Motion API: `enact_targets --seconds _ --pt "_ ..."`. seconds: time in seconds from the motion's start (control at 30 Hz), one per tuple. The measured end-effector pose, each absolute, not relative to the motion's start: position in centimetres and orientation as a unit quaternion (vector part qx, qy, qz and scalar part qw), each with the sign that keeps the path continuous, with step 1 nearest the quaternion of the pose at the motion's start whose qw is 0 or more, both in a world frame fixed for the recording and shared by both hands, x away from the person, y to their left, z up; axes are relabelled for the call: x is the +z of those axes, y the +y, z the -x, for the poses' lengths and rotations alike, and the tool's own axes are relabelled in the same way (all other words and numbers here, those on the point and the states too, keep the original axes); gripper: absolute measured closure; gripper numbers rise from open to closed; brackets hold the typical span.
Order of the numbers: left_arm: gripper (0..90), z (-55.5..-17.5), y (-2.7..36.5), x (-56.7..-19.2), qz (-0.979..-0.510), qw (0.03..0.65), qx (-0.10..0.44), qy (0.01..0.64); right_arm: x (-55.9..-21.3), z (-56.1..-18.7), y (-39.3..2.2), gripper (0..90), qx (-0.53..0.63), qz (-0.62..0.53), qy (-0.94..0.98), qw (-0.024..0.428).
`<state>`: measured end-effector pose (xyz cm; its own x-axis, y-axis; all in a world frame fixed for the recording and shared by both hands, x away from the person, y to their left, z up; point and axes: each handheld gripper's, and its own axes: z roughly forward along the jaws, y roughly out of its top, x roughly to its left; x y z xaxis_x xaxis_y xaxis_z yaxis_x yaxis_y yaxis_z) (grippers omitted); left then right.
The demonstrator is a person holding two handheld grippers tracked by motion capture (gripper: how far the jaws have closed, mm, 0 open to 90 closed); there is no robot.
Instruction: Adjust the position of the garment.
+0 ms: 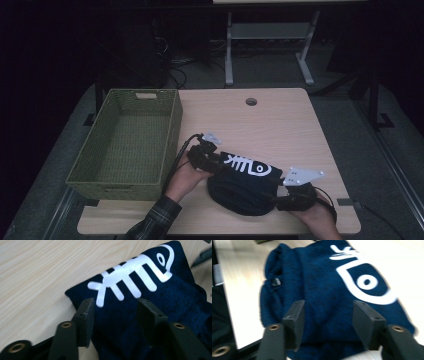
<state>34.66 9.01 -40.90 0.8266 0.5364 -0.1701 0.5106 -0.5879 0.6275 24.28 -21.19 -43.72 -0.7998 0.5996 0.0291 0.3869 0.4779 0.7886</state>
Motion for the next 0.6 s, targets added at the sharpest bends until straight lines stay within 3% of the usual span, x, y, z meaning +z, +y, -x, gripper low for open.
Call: enact_targets --seconds 0.3,0.6 --pt "21.9 -34.3 8.9 -42.1 -0.884 0.349 0.024 0.312 -44.4 -24.4 -24.7 14.4 0.403 -0.365 0.822 0.171" --pt "16.7 -34.8 9.1 -43.8 -0.885 0.334 0.021 0.323 -46.6 -25.8 -27.1 6.6 0.372 -0.421 0.811 0.164"
